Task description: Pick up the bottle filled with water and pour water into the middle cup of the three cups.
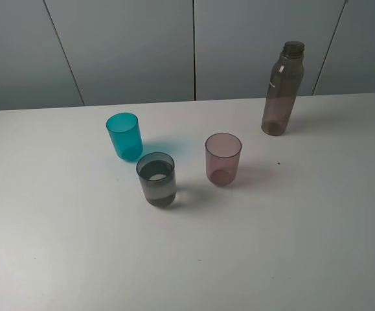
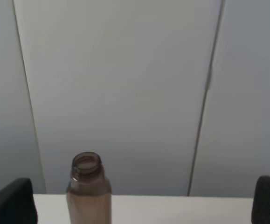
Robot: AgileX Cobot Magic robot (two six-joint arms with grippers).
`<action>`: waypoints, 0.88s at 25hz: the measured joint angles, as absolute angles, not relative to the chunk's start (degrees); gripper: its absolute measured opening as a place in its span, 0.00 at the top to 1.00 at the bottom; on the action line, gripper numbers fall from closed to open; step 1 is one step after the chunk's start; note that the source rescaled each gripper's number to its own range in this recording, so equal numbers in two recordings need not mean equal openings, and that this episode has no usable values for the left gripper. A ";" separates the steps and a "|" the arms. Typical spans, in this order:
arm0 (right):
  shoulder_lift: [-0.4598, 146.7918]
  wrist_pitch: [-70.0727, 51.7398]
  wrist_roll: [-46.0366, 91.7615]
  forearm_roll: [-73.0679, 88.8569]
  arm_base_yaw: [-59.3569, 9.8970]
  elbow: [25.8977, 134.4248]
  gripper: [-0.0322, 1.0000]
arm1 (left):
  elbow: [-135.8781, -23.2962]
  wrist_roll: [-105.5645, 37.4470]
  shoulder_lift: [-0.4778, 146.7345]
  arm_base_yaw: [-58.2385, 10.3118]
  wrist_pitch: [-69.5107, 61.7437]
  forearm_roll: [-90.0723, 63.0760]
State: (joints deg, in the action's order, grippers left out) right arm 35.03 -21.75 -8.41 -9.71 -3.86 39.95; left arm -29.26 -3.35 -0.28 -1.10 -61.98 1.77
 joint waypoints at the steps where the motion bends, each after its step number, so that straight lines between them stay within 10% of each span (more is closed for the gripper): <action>1: 31.83 -25.67 -7.36 -9.27 -3.86 40.35 0.00 | -29.26 -3.35 -0.28 -1.10 -61.98 1.77; 13: 6.47 -63.45 1.23 1.20 -3.86 40.72 0.00 | -29.26 -3.35 -0.28 -1.10 -61.98 1.77; 22: 0.14 -69.40 1.35 1.31 -3.86 37.55 0.00 | -29.26 -3.35 -0.28 -1.10 -61.98 1.77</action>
